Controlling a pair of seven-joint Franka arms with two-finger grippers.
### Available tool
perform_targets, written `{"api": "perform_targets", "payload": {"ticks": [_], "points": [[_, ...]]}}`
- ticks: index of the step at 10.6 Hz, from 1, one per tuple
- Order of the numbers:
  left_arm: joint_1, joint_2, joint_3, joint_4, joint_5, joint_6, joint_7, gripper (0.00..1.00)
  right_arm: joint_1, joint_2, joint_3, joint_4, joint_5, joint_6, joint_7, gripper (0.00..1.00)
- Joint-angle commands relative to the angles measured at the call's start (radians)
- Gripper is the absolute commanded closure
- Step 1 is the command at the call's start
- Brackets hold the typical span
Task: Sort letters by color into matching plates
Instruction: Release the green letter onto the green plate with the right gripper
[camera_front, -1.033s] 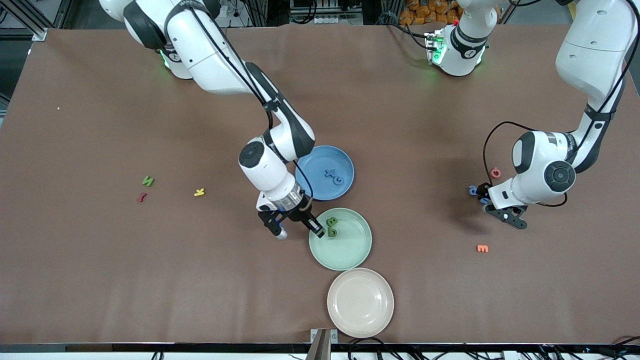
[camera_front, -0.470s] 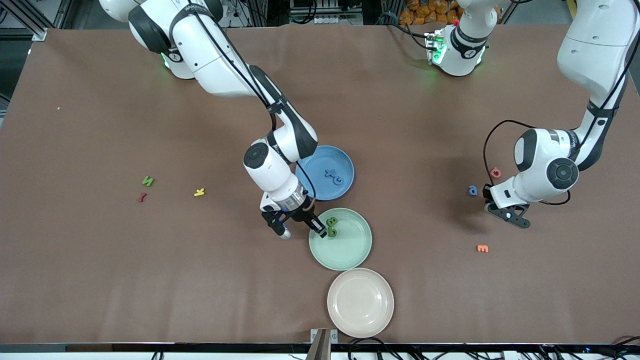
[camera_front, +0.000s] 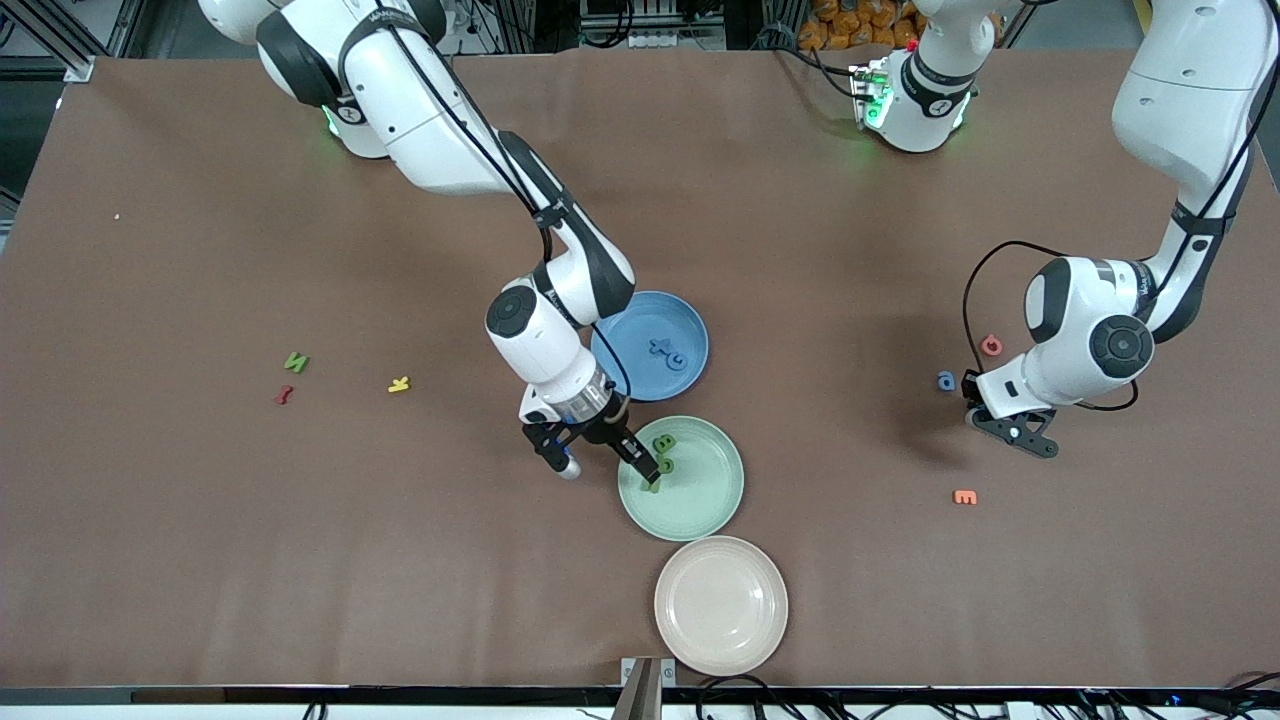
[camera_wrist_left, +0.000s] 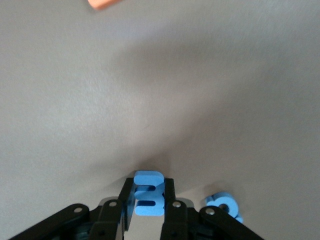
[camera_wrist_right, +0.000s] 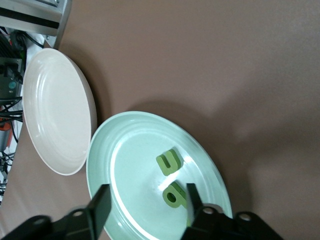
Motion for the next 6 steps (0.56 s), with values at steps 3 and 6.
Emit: {"api": "perform_targets", "payload": {"ticks": [3,6], "points": [[-0.021,-0.03,-0.058,0.077,-0.004,-0.115,-0.152,1.0,-0.138,-0.229,0.092,-0.179,0.011,-0.085,-0.01,0.0],[-0.041,-0.027,-0.11,0.091,-0.007,-0.129,-0.278,1.0,-0.253,-0.431,0.094,-0.395,0.011,-0.321,-0.107,0.0]]}}
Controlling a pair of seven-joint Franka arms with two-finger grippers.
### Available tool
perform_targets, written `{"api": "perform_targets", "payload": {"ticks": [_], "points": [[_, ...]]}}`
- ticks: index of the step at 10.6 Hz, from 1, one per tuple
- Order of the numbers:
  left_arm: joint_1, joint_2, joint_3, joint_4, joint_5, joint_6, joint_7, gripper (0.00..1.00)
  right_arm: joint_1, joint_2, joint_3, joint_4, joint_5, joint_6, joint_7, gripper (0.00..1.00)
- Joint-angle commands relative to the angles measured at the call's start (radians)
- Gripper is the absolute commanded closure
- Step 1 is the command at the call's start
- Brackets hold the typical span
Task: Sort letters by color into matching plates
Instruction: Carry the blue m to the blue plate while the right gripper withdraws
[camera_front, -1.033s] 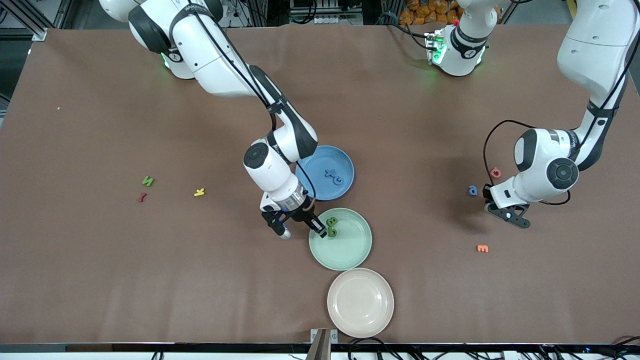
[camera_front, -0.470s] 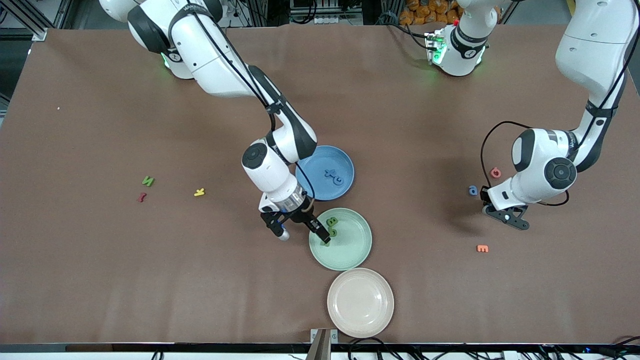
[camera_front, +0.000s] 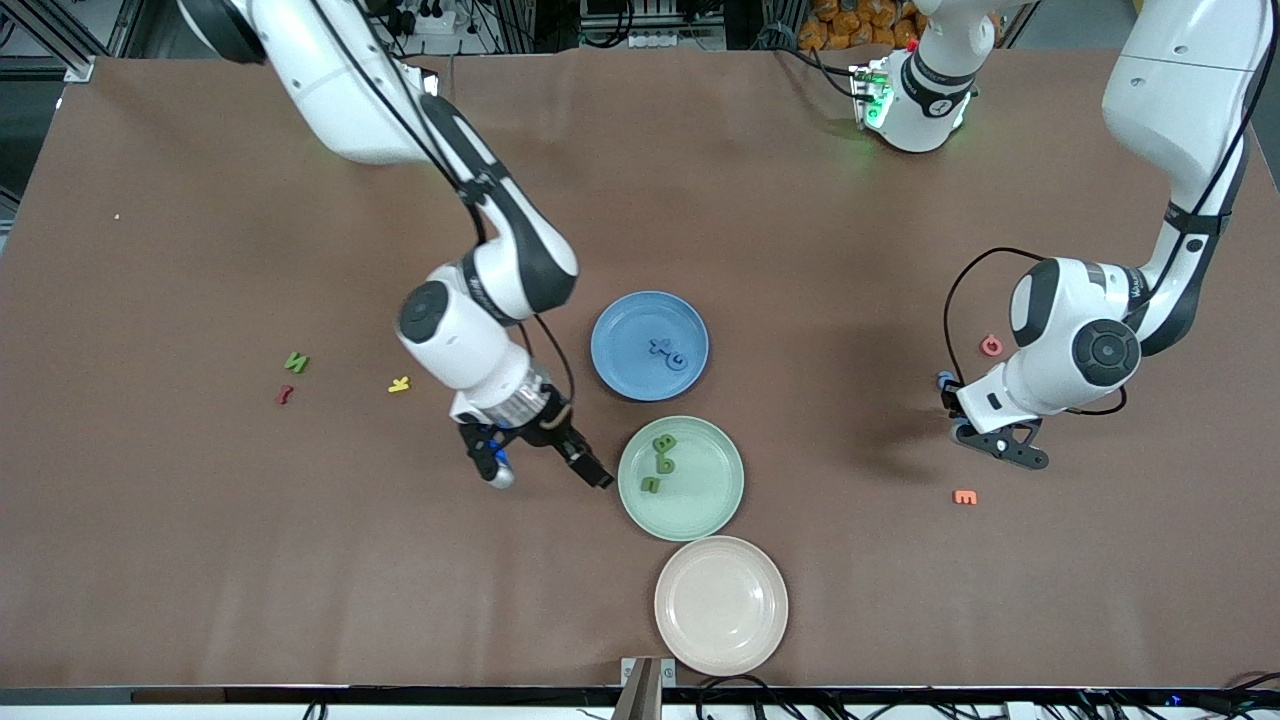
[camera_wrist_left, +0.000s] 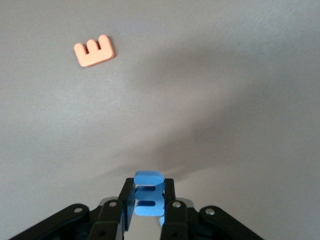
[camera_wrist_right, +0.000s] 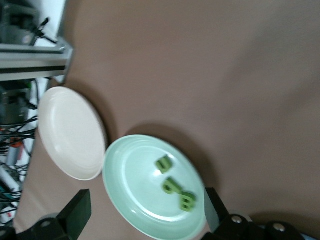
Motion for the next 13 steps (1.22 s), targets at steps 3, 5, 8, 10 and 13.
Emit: {"api": "perform_targets", "payload": {"ticks": [3,5,8,10,13], "points": [[-0.087,-0.013,-0.074,0.024,-0.007,-0.073,-0.257,1.0,-0.143,-0.303,0.024,-0.463,0.01,-0.136,-0.274,0.0],[-0.17,-0.004,-0.079,0.045,-0.005,-0.078,-0.411,1.0,-0.143,-0.366,-0.013,-0.579,0.004,-0.147,-0.342,0.0],[-0.27,-0.004,-0.079,0.056,-0.007,-0.079,-0.594,1.0,-0.16,-0.426,-0.099,-0.643,-0.003,-0.278,-0.503,0.0],[-0.339,-0.004,-0.079,0.058,-0.007,-0.079,-0.699,1.0,-0.163,-0.44,-0.121,-0.644,-0.021,-0.325,-0.566,0.0],[-0.438,0.002,-0.079,0.077,-0.007,-0.079,-0.843,1.0,-0.191,-0.46,-0.147,-0.644,-0.194,-0.423,-0.676,0.0]]}}
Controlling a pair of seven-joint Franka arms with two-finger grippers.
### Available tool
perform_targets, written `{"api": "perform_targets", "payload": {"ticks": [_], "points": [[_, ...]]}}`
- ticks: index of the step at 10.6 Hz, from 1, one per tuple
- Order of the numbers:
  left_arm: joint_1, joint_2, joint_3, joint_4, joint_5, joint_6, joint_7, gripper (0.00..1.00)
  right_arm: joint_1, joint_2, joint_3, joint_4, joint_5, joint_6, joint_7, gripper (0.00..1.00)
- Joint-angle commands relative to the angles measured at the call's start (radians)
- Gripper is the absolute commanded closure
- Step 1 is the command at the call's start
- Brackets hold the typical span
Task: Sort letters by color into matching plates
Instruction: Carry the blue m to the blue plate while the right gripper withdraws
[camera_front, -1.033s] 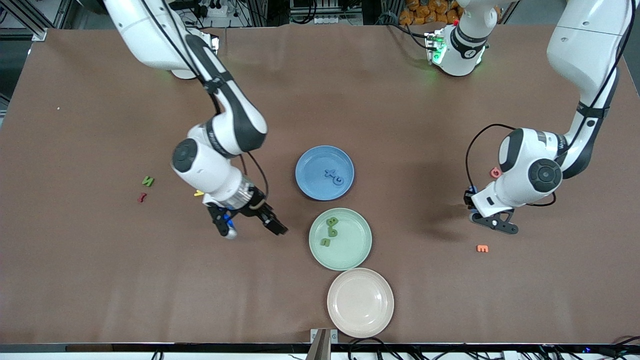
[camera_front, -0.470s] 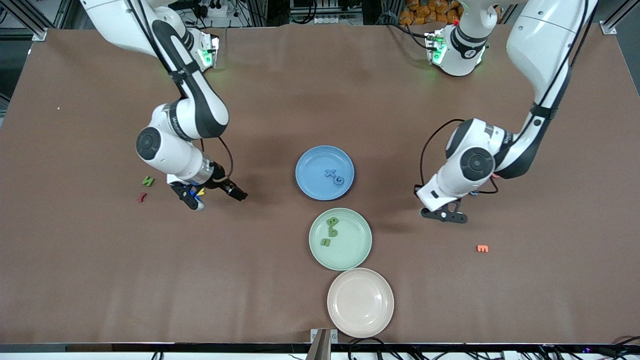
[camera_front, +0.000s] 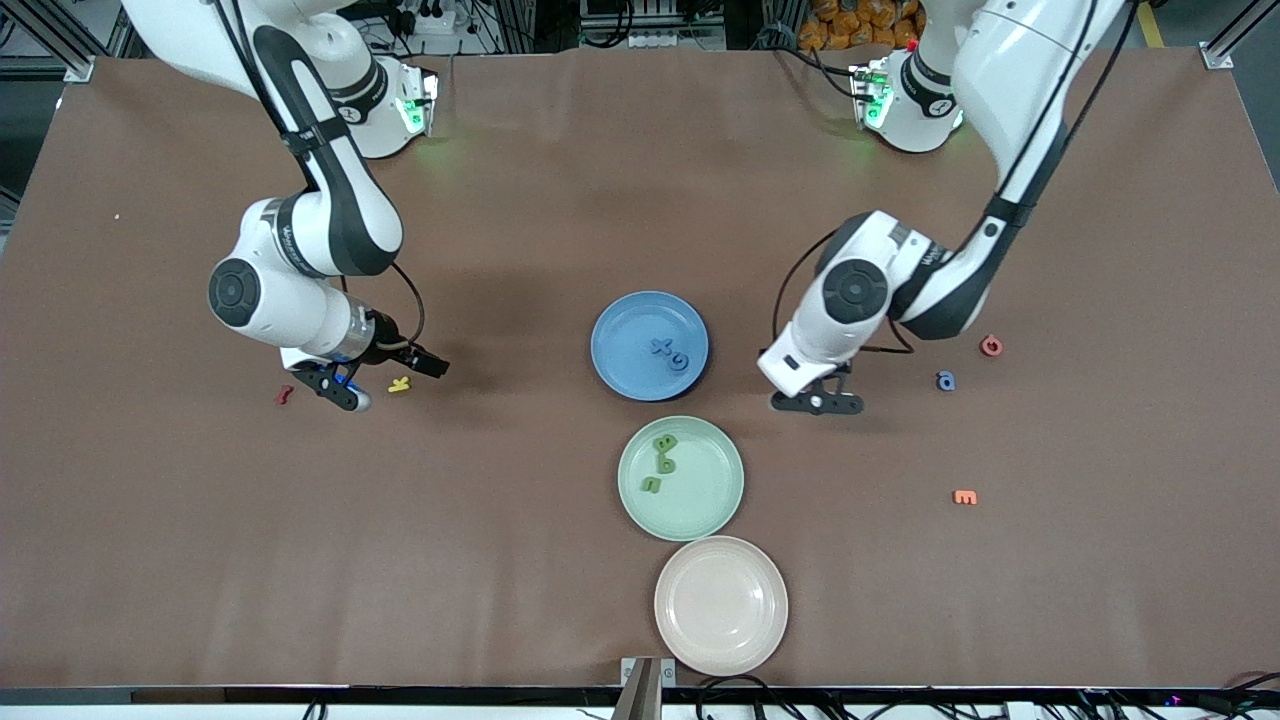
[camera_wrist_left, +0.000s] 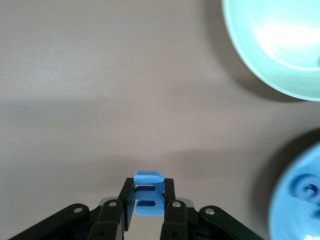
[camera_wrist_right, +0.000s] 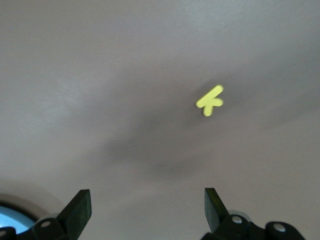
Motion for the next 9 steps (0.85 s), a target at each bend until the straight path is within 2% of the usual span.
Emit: {"api": "perform_targets", "payload": {"ticks": [1,3,5,6,9], "points": [[-0.084,0.009,0.007,0.04,-0.008,-0.021,-0.112,1.0,-0.031,-0.067,-0.03,-0.033,-0.129,-0.081,-0.13,0.0],[-0.117,0.019,0.001,0.058,-0.025,-0.021,-0.167,1.0,-0.033,-0.093,-0.062,-0.022,-0.136,-0.139,-0.2,0.0],[-0.165,0.025,0.001,0.063,-0.056,-0.021,-0.21,1.0,-0.033,-0.102,-0.064,0.01,-0.201,-0.196,-0.211,0.0],[-0.183,0.037,0.001,0.076,-0.054,-0.019,-0.236,1.0,-0.036,-0.102,-0.064,0.048,-0.203,-0.254,-0.211,0.0],[-0.257,0.097,0.002,0.191,-0.056,-0.019,-0.331,1.0,-0.04,-0.134,-0.065,0.079,-0.212,-0.346,-0.212,0.0]]}}
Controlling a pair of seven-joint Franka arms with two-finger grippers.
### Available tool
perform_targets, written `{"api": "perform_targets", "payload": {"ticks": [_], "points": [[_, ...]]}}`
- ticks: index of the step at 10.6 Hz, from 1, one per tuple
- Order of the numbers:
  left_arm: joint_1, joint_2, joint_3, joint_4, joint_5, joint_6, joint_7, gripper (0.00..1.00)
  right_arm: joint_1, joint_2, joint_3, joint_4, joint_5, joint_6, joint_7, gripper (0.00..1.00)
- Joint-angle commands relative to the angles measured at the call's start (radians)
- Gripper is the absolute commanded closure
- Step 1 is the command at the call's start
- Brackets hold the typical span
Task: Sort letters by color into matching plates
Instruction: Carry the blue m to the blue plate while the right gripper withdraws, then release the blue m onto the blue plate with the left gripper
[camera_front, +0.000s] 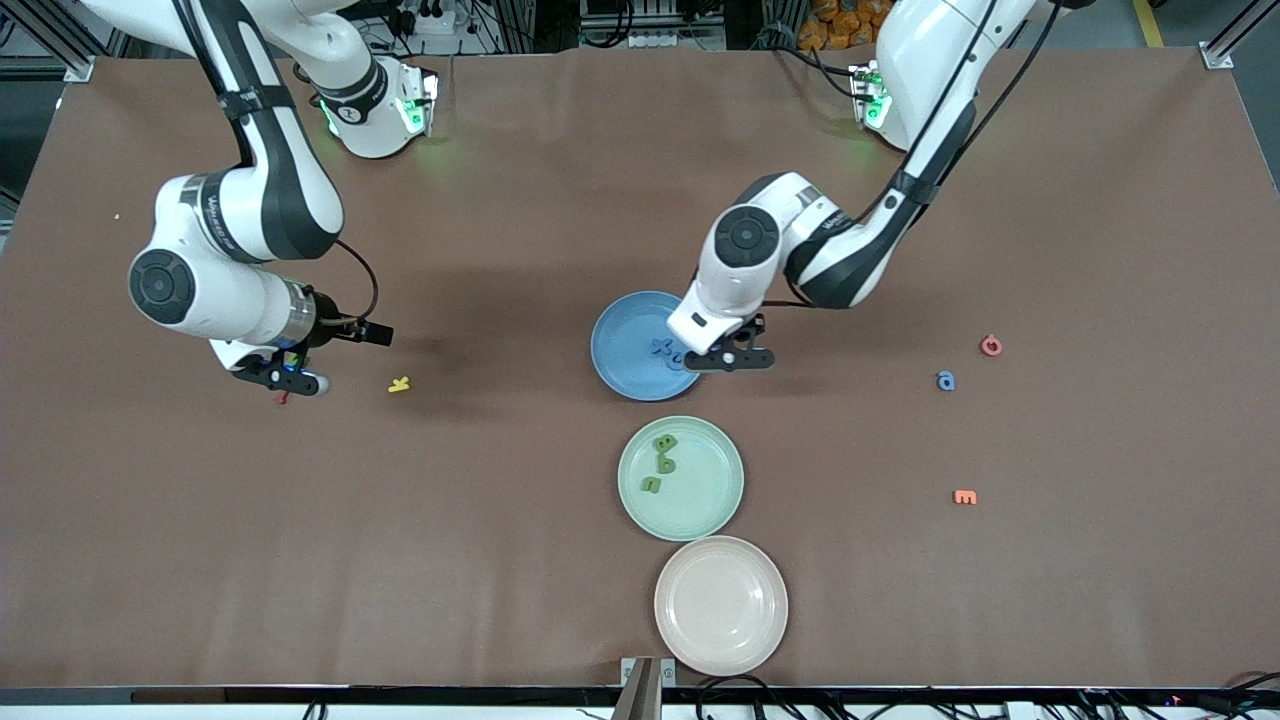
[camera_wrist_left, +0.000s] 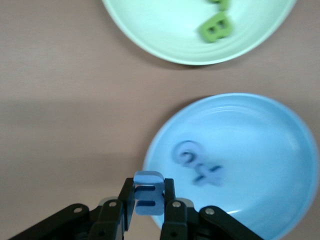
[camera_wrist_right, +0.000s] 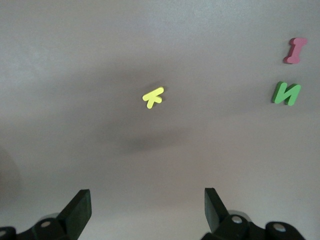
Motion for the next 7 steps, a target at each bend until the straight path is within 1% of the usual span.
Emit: {"api": "perform_targets", "payload": {"ticks": [1,4,5,6,7], "points": [[-0.063,0.069,0.006,0.109,-0.016,-0.02,-0.076,1.0,-0.023,-0.056,0.008,0.004,-0.046,-0.07,-0.011,0.0],[-0.089,0.077,0.01,0.111,-0.011,-0.02,-0.133,1.0,-0.037,-0.073,0.009,0.002,-0.077,-0.091,-0.031,0.0],[-0.091,0.081,0.01,0.114,-0.011,-0.02,-0.142,0.96,-0.037,-0.073,0.009,0.002,-0.078,-0.09,-0.034,0.0],[-0.091,0.08,0.012,0.113,-0.003,-0.02,-0.139,0.35,-0.038,-0.073,0.009,0.001,-0.113,-0.084,-0.06,0.0],[-0.088,0.08,0.016,0.111,0.009,-0.02,-0.137,0.0,-0.049,-0.074,0.008,-0.018,-0.167,-0.056,-0.088,0.0]]}}
